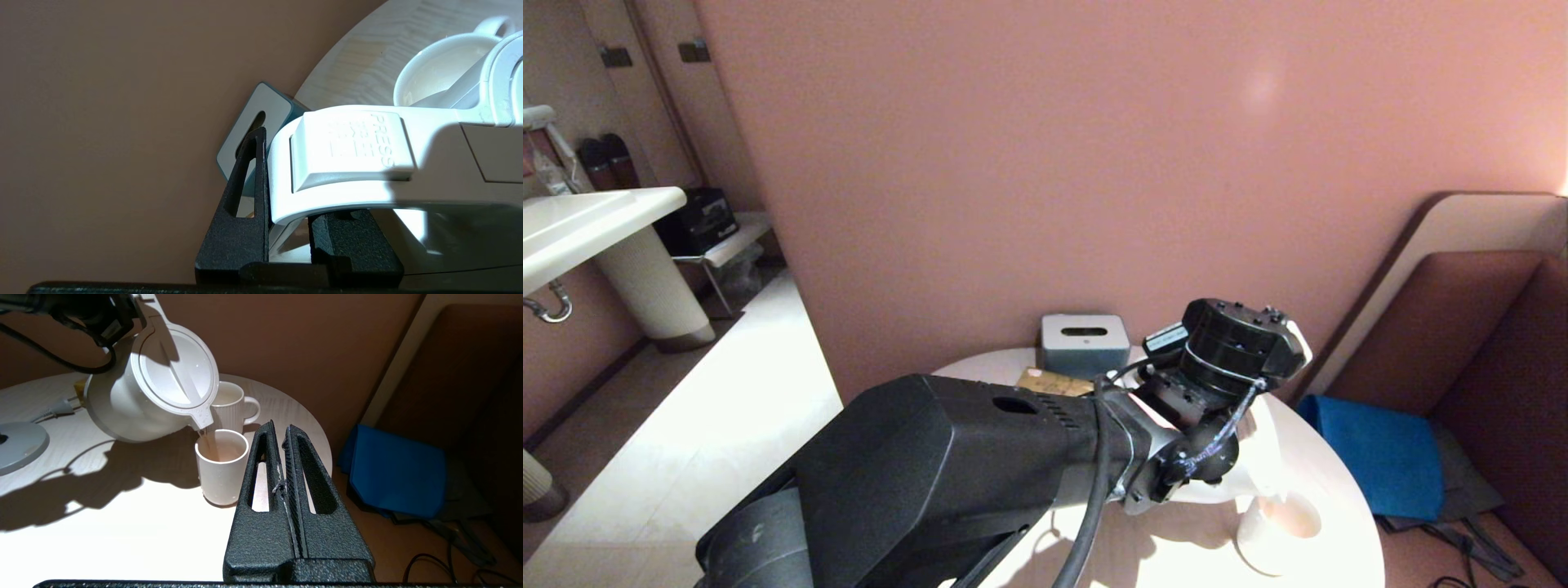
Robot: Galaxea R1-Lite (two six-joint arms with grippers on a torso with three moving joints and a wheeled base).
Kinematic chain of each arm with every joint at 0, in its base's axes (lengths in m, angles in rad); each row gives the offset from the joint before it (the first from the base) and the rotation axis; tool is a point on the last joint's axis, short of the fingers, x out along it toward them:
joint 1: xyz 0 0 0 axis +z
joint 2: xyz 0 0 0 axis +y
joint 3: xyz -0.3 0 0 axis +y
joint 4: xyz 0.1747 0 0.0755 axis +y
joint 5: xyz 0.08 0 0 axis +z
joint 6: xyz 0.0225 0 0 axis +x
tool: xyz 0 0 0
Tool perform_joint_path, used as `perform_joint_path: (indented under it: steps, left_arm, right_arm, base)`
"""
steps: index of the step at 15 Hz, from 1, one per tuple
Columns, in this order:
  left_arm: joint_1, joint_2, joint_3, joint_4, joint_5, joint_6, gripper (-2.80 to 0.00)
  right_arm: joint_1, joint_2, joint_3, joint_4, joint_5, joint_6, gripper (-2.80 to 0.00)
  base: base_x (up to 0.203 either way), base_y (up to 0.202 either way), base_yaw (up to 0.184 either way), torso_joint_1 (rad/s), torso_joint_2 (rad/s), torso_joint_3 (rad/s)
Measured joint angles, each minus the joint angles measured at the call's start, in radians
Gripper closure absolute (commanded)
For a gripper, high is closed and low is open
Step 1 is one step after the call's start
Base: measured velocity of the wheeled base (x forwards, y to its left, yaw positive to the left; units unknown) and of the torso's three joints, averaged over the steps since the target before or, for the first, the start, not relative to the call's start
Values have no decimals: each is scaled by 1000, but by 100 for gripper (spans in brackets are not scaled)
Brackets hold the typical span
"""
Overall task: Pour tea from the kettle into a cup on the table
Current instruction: Pour water into the cup
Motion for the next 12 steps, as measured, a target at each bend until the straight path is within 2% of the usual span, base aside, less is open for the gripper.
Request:
perform_joint_path:
  steps: [12]
  left_arm:
    - [-9,-2,-1,-1,0,18,0]
  right_arm:
    - [0,0,0,0,0,0,0]
  base:
    - [0,0,0,0,0,0]
